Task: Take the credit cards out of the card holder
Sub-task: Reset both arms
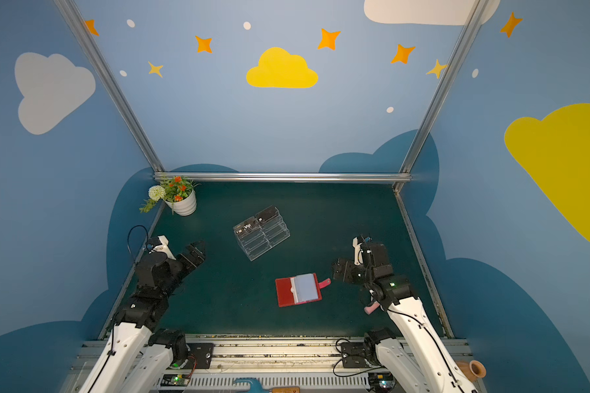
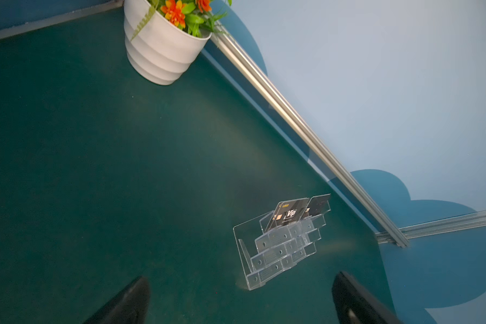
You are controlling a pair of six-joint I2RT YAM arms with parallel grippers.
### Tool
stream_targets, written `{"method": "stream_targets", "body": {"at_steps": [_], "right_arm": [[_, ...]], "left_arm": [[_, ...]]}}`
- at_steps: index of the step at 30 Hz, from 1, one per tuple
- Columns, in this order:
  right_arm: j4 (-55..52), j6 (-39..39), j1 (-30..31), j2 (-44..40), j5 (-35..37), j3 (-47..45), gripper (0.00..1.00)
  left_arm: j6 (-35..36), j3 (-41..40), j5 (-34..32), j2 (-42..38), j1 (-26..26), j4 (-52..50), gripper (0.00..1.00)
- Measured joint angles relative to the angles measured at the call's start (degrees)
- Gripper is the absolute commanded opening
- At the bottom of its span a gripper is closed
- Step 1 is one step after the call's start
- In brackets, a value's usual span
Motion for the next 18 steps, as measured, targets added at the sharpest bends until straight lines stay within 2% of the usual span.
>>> {"method": "stream_targets", "body": {"at_steps": [6, 14, 18], "right_arm": [[4.9, -0.2, -1.9, 3.0, 1.9, -2.0, 0.97], [17.6, -2.2, -10.3, 15.6, 2.8, -4.8, 0.97], [24.8, -3.1, -14.7, 21.1, 2.8, -5.2, 0.97]], "left_arm": [[1.7, -1.3, -4.6, 2.9, 0.0, 4.8, 1.00], [8.3, -1.5, -15.6, 16.9, 0.0, 12.2, 1.00], [12.0, -2.9, -19.8, 22.4, 0.1, 20.8, 1.00]]}}
